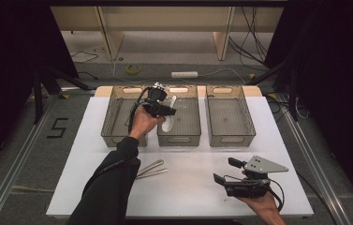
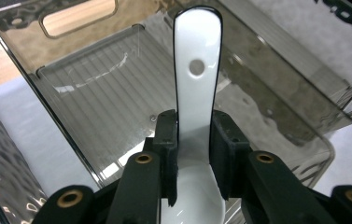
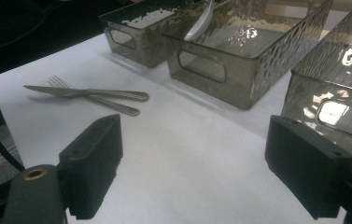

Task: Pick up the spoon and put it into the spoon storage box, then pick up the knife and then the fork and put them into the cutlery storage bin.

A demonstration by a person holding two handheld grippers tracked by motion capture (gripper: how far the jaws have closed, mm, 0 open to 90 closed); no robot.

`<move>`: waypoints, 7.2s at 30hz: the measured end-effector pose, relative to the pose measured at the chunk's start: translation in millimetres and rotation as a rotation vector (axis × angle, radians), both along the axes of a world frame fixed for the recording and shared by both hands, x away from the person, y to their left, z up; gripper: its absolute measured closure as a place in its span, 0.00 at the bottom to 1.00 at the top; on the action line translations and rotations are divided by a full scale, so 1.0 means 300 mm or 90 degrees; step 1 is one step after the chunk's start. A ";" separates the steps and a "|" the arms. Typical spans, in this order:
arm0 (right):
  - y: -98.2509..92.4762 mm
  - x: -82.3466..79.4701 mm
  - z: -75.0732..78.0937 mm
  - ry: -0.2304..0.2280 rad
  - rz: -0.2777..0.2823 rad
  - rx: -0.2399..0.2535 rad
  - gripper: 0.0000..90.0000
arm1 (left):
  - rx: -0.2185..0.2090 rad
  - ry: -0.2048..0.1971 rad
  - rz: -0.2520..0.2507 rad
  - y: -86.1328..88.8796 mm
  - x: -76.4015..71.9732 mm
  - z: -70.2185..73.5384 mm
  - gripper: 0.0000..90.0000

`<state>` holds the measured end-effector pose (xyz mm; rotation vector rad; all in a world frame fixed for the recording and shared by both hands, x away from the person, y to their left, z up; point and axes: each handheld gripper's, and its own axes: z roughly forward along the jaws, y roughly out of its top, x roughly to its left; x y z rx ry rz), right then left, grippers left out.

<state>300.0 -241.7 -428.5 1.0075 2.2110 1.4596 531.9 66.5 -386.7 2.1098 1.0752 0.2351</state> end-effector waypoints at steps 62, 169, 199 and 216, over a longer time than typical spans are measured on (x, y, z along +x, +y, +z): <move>0.000 -0.004 0.003 -0.004 -0.004 0.002 0.22 | 0.078 0.051 -0.056 0.273 -0.344 0.012 0.23; 0.009 -0.003 -0.004 -0.003 0.007 -0.016 0.22 | 0.279 0.162 -0.203 0.225 -0.480 -0.253 0.85; 0.006 -0.003 -0.003 -0.002 0.006 -0.017 0.23 | 0.265 0.148 -0.201 0.237 -0.484 -0.208 0.88; 0.077 -0.007 0.011 -0.024 0.060 -0.043 0.23 | 0.221 0.122 -0.278 0.115 -0.545 -0.118 0.88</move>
